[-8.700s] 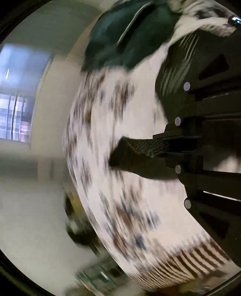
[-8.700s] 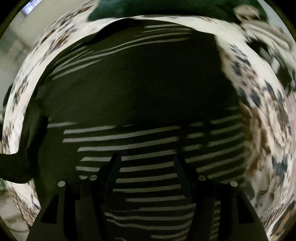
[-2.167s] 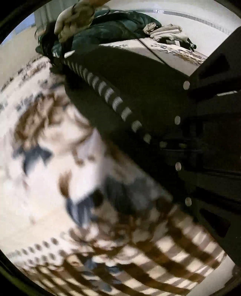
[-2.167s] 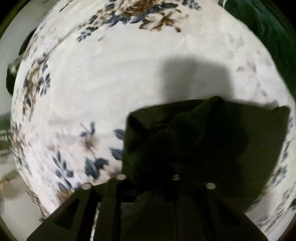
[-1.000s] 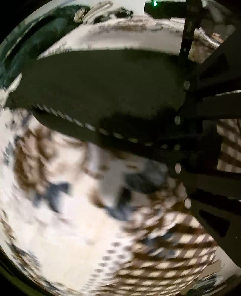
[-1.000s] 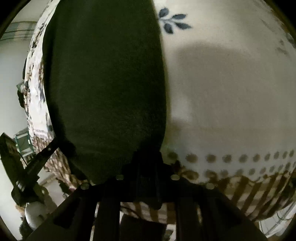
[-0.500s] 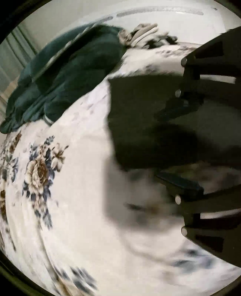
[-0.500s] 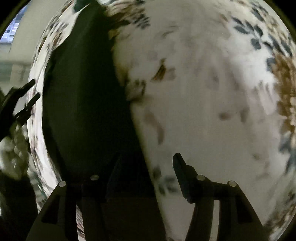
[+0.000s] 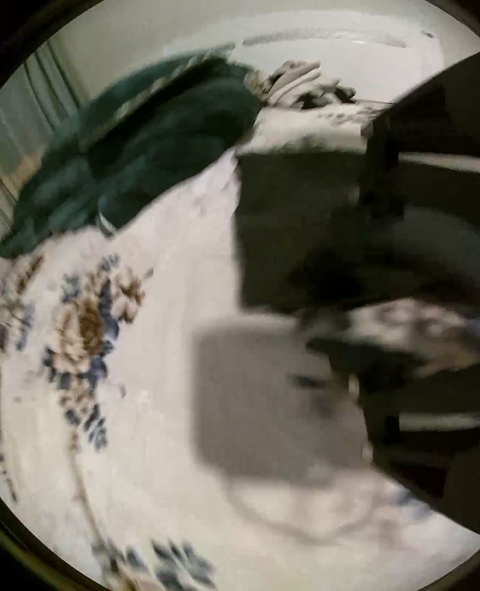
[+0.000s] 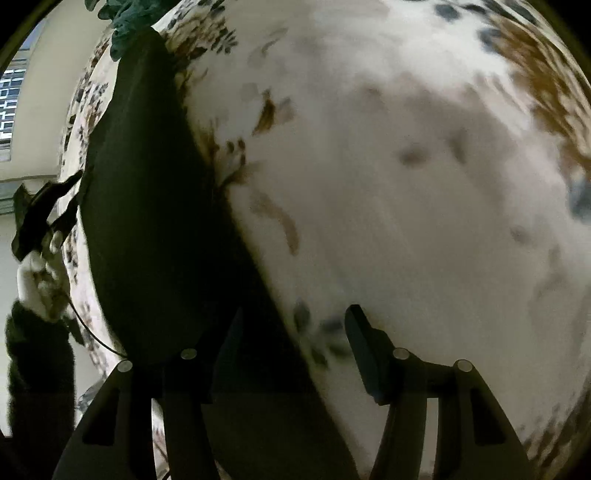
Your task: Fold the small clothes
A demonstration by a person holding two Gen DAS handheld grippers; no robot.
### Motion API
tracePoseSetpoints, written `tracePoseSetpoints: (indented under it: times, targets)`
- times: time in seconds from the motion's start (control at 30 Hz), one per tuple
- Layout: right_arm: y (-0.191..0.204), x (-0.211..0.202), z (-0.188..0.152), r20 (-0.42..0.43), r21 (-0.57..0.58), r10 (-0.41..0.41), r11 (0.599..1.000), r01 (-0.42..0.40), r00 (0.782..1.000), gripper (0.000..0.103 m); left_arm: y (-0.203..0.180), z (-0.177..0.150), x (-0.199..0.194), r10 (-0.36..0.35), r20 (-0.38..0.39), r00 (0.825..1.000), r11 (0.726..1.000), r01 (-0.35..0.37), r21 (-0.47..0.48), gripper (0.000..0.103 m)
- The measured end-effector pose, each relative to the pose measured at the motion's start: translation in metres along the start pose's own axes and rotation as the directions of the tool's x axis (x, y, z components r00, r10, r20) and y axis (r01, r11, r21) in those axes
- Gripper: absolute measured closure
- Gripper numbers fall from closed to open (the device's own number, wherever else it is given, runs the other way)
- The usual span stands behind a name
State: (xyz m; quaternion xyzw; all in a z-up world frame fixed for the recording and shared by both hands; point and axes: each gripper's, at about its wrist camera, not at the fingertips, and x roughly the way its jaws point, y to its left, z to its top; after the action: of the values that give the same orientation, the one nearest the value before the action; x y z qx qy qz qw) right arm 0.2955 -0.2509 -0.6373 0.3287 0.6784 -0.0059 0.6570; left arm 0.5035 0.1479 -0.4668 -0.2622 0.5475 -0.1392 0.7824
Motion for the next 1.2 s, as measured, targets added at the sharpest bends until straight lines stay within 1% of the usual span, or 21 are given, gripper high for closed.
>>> tracePoseSetpoints:
  times: [0.07,0.13,0.2,0.27,0.3,0.37,0.43,0.5,0.57,0.6,0.63,0.67,0.7,0.77,0.8,0.83,0.93,1.03,1.1,1.17,1.2]
  targets:
    - [-0.009,-0.013,-0.013,-0.018,0.006,0.022,1.000,-0.022,1.000,0.044,-0.011,-0.034,-0.026,-0.011,-0.002,1.000,1.000,0.011,0.026,0.047]
    - [-0.015,-0.022,-0.038,-0.051,0.014,0.029,0.999,-0.028,0.998,0.044,-0.022,-0.087,-0.057,0.011,-0.021,1.000,0.999,-0.010,0.052,0.047]
    - [-0.019,-0.026,-0.060,-0.084,0.018,0.029,0.999,-0.028,0.996,0.044,-0.023,-0.152,-0.087,0.041,-0.049,0.998,0.999,-0.040,0.030,0.047]
    - [-0.026,-0.032,-0.087,-0.094,0.001,-0.006,1.000,0.006,0.996,0.044,-0.021,-0.198,-0.107,0.076,-0.041,0.996,0.997,-0.076,0.001,0.047]
    - [-0.028,-0.037,-0.103,-0.072,-0.018,-0.034,0.999,0.033,0.997,0.044,-0.019,-0.226,-0.119,0.103,-0.030,0.994,0.995,-0.104,-0.011,0.047]
    - [-0.029,-0.041,-0.125,-0.046,-0.049,-0.065,0.997,0.063,0.997,0.046,-0.015,-0.267,-0.125,0.124,-0.050,0.991,0.990,-0.127,-0.057,0.047]
    - [-0.037,-0.042,-0.146,-0.038,-0.076,-0.078,0.994,0.075,0.996,0.059,-0.011,-0.306,-0.118,0.126,-0.095,0.987,0.983,-0.137,-0.118,0.047]
    - [-0.033,-0.034,-0.160,-0.040,-0.097,-0.076,0.993,0.072,0.996,0.060,-0.012,-0.328,-0.102,0.126,-0.125,0.984,0.981,-0.142,-0.131,0.048]
    - [-0.034,-0.027,-0.173,-0.050,-0.114,-0.066,0.992,0.060,0.997,0.059,-0.016,-0.344,-0.087,0.173,-0.128,0.977,0.977,-0.187,-0.106,0.052]
    - [-0.032,-0.021,-0.177,-0.054,-0.127,-0.064,0.990,0.057,0.997,0.059,-0.019,-0.350,-0.079,0.192,-0.095,0.977,0.977,-0.199,-0.077,0.071]
    - [-0.027,-0.012,-0.179,-0.058,-0.138,-0.067,0.989,0.058,0.996,0.059,-0.021,-0.352,-0.074,0.189,-0.085,0.978,0.979,-0.194,-0.059,0.084]
    - [-0.031,-0.006,-0.182,-0.068,-0.147,-0.062,0.988,0.052,0.996,0.058,-0.025,-0.353,-0.067,0.223,-0.078,0.972,0.974,-0.225,-0.025,0.099]
    - [-0.032,0.006,-0.185,-0.097,-0.146,-0.041,0.989,0.026,0.994,0.057,-0.027,-0.352,-0.064,0.250,-0.077,0.965,0.967,-0.252,-0.017,0.099]
    - [-0.033,0.024,-0.189,-0.136,-0.116,-0.046,0.993,0.030,0.990,0.060,-0.029,-0.348,-0.073,0.225,-0.050,0.973,0.972,-0.227,-0.055,0.100]
    - [-0.032,0.030,-0.193,-0.131,-0.106,-0.032,0.994,0.018,0.991,0.084,-0.031,-0.346,-0.083,0.228,-0.033,0.973,0.972,-0.229,-0.058,0.100]
    - [-0.031,0.031,-0.196,-0.121,-0.101,-0.039,0.994,0.027,0.992,0.095,-0.033,-0.344,-0.091,0.211,-0.025,0.977,0.975,-0.212,-0.060,0.100]
    - [-0.025,0.029,-0.205,-0.086,-0.103,-0.016,0.995,0.007,0.996,0.095,-0.038,-0.336,-0.105,0.215,-0.027,0.976,0.976,-0.216,-0.027,0.100]
    - [-0.023,0.030,-0.210,-0.078,-0.134,-0.011,0.991,0.001,0.997,0.095,-0.021,-0.336,-0.090,0.244,-0.086,0.966,0.969,-0.245,-0.002,0.097]
    - [-0.021,0.034,-0.209,-0.082,-0.180,-0.063,0.983,0.047,0.995,0.092,-0.003,-0.340,-0.082,0.205,-0.162,0.965,0.975,-0.216,-0.048,0.095]
    - [-0.020,0.033,-0.207,-0.092,-0.192,-0.065,0.980,0.046,0.994,0.084,0.006,-0.348,-0.096,0.098,-0.133,0.986,0.985,-0.115,-0.126,0.089]
    - [-0.020,0.031,-0.207,-0.098,-0.183,-0.053,0.982,0.035,0.994,0.074,0.008,-0.355,-0.104,0.064,-0.104,0.992,0.985,-0.079,-0.151,0.087]
